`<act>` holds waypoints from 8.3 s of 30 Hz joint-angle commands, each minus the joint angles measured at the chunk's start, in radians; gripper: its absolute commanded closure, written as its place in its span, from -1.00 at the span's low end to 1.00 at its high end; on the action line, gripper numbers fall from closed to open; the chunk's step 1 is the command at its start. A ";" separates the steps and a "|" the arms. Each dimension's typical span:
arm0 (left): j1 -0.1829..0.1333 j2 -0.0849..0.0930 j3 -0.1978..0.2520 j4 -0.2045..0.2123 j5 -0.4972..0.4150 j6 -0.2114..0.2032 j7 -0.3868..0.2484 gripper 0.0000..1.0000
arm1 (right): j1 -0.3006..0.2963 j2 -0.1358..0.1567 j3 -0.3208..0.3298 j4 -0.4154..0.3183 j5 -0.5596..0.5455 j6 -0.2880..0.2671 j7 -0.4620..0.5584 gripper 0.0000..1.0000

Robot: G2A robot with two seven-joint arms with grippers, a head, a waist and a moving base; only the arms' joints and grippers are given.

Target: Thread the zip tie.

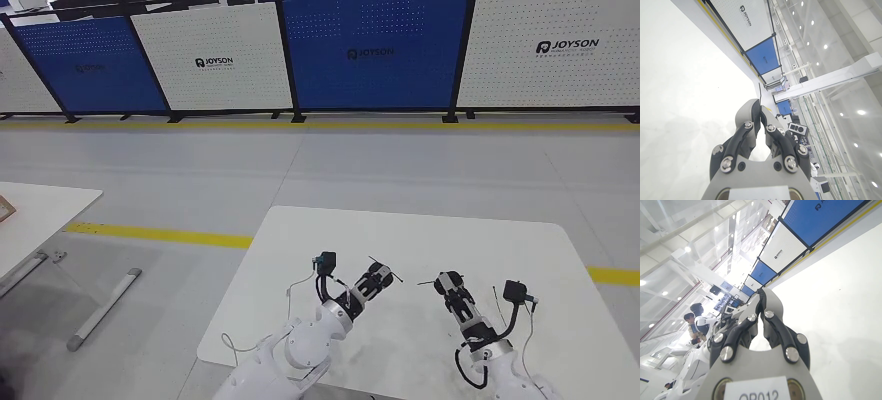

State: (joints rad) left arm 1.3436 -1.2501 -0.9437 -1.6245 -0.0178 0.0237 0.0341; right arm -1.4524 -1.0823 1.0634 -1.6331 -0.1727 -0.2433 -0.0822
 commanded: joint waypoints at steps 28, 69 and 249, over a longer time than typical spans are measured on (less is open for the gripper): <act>-0.002 -0.012 0.033 0.014 0.092 0.002 0.116 1.00 | 0.114 -0.045 -0.084 0.079 0.035 0.071 0.076 1.00; -0.002 -0.012 0.033 0.014 0.092 0.002 0.116 1.00 | 0.037 -0.126 -0.132 0.075 -0.005 0.055 -0.243 1.00; 0.016 -0.025 0.008 0.013 0.062 -0.058 0.093 1.00 | -0.016 -0.272 0.057 0.135 0.084 -0.023 -0.015 1.00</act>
State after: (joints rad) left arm 1.3593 -1.2751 -0.9356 -1.6114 0.0438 -0.0341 0.1274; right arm -1.4687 -1.3542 1.1199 -1.4991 -0.0888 -0.2667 -0.0980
